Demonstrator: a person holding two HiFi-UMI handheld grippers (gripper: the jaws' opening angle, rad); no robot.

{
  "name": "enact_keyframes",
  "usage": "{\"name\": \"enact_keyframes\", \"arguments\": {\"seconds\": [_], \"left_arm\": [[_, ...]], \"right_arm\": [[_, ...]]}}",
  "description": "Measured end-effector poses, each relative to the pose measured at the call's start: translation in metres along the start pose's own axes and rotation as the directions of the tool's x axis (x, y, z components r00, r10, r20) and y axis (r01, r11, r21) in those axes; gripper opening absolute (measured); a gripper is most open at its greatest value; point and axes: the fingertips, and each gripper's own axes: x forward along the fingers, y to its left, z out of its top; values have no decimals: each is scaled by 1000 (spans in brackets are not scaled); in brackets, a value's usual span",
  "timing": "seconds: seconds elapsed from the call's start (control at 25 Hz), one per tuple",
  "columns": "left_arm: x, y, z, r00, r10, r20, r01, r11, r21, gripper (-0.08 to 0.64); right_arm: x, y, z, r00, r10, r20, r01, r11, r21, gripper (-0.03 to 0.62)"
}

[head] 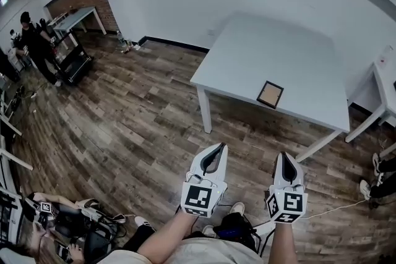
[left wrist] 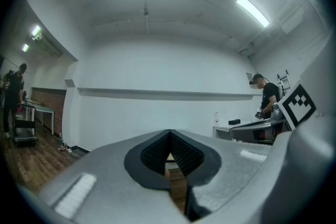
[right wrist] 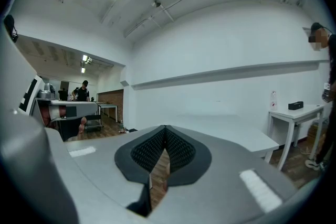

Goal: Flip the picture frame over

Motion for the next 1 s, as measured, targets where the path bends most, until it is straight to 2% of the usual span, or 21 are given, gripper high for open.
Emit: {"name": "enact_keyframes", "arguments": {"seconds": [0.4,1.0], "left_arm": [[77,-5,-11,1000,11,-17,-11,1000,11,2],[175,-27,-14,1000,1,16,-1,999,38,2]], "right_arm": [[63,-50,-12,999,24,-29,-23,999,35,23],[124,-116,-9,998,44,-39,-42,998,38,22]]}}
